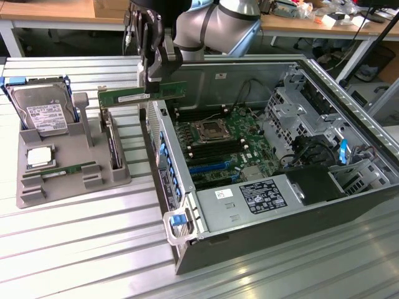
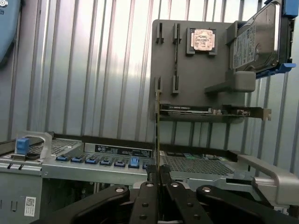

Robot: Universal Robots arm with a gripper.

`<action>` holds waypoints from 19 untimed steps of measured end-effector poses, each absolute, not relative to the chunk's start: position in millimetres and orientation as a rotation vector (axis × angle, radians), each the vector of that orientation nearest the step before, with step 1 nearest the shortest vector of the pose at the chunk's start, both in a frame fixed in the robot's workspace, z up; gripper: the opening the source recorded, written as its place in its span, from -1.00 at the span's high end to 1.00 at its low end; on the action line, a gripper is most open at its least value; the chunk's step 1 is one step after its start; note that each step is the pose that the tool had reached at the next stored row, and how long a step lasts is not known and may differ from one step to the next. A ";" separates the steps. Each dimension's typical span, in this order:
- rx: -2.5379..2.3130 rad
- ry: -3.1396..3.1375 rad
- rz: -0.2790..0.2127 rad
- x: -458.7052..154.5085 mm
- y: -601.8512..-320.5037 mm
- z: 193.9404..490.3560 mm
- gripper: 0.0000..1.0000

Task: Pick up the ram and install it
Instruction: 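Pick up the ram and move it above insertion slot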

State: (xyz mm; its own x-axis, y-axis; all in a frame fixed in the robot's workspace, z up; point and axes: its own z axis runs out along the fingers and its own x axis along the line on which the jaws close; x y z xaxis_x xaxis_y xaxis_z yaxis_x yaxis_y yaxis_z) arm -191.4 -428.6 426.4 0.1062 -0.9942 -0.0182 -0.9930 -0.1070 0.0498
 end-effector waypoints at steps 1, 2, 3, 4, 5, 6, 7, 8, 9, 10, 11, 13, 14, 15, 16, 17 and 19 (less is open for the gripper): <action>2.318 -2.082 -0.073 -189.2 -428.6 426.4 0.76; 2.318 -2.082 -0.073 -186.4 -428.5 426.4 0.76; 2.318 -2.082 -0.073 -184.1 -428.4 426.4 0.76; 2.318 -2.082 -0.073 -182.6 -428.4 426.4 0.76; 2.318 -2.082 -0.073 -180.5 -428.4 426.4 0.76; 2.318 -2.082 -0.073 -177.3 -428.3 426.4 0.76; 2.318 -2.082 -0.073 -175.0 -428.3 426.4 0.76; 2.318 -2.082 -0.073 -170.8 -428.2 426.4 0.76; 2.318 -2.082 -0.073 -166.0 -428.1 426.4 0.76; 2.318 -2.082 -0.073 -163.8 -428.0 426.4 0.76; 2.318 -2.082 -0.073 -161.4 -428.0 426.4 0.76; 2.318 -2.082 -0.073 -155.7 -427.8 426.4 0.76; 2.318 -2.082 -0.073 -152.9 -427.8 426.4 0.76; 2.318 -2.082 -0.073 -150.7 -427.7 426.4 0.76; 2.318 -2.082 -0.073 -149.2 -427.7 426.4 0.76; 2.318 -2.082 -0.073 -147.8 -427.7 426.4 0.76; 2.318 -2.082 -0.073 -145.1 -427.6 426.4 0.76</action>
